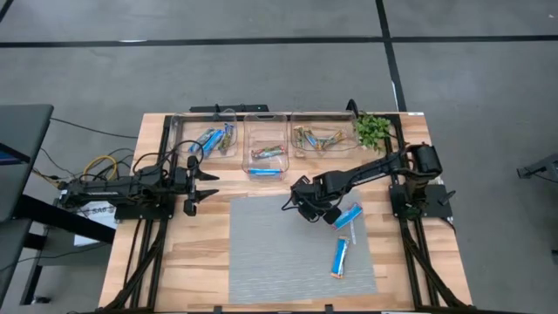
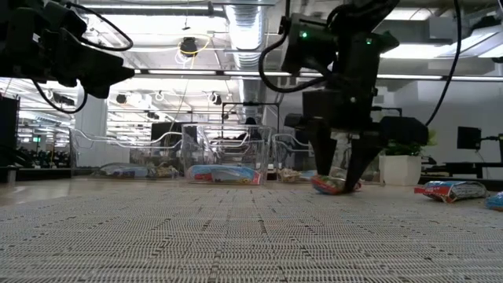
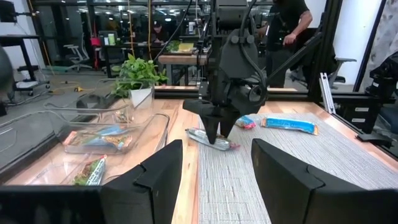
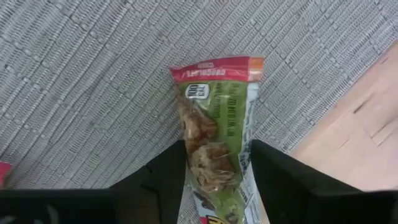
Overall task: Pick and place Granola Bars by type
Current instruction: Put the red granola bar into the middle transparent bin
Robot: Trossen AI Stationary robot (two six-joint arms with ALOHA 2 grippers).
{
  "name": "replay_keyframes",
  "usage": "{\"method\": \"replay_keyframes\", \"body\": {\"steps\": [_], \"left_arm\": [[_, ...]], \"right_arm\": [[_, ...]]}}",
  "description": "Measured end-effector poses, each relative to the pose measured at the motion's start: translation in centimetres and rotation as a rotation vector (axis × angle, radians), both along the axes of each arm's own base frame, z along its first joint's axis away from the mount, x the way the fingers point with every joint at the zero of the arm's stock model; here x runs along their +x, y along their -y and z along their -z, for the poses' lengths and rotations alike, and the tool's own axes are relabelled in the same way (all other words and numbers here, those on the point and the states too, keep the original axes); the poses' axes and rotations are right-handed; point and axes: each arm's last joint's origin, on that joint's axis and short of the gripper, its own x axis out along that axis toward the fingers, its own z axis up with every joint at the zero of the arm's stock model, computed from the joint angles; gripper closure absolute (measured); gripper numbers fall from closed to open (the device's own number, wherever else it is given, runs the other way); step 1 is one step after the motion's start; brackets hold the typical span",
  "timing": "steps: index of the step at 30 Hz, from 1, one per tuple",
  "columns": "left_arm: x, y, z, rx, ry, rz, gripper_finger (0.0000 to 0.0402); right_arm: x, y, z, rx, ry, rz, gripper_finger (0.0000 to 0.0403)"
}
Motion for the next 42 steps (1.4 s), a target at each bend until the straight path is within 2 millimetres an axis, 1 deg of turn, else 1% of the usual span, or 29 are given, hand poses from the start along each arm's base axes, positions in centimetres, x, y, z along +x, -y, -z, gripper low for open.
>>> {"method": "replay_keyframes", "body": {"steps": [3,5,11,14,16,20,23,26,30,33,37,39,42], "left_arm": [[0.0,0.0,0.0,0.000,0.000,0.000,0.0216],[0.0,0.0,0.0,0.000,0.000,0.001,0.0216],[0.0,0.0,0.0,0.000,0.000,0.000,0.0216],[0.0,0.0,0.0,0.000,0.000,0.000,0.0216],[0.0,0.0,0.0,0.000,0.000,0.000,0.0216],[0.0,0.0,0.0,0.000,0.000,0.000,0.0216],[0.0,0.0,0.0,0.000,0.000,0.000,0.0216],[0.0,0.0,0.0,0.000,-0.001,0.000,0.0216],[0.0,0.0,0.0,0.000,0.000,0.000,0.0216],[0.0,0.0,0.0,0.000,0.000,0.000,0.0216],[0.0,0.0,0.0,0.000,0.000,0.000,0.0216],[0.0,0.0,0.0,0.000,0.000,0.000,0.0216],[0.0,0.0,0.0,0.000,0.000,0.000,0.0216]], "right_arm": [[-0.1,0.1,0.1,-0.001,-0.001,0.003,0.0246],[-0.2,0.2,0.3,0.001,-0.003,0.005,0.0263],[-0.5,0.1,0.6,0.013,0.000,0.068,0.0335],[-0.4,0.2,0.4,0.020,0.031,0.099,0.0359],[-0.4,0.4,-0.2,0.025,0.057,0.115,0.0367],[-0.5,0.8,-2.1,0.047,0.142,0.159,0.0369],[-0.4,1.1,-4.1,0.084,0.248,0.213,0.0365],[-0.4,1.5,-6.6,0.163,0.389,0.268,0.0361],[-0.4,2.2,-10.6,0.278,0.642,0.346,0.0361],[-0.6,2.8,-13.6,0.350,0.831,0.400,0.0361],[-1.3,3.7,-17.0,0.443,1.053,0.456,0.0361],[-1.6,4.1,-18.2,0.472,1.127,0.470,0.0361],[-1.9,4.5,-18.7,0.471,1.152,0.480,0.0361]]}}
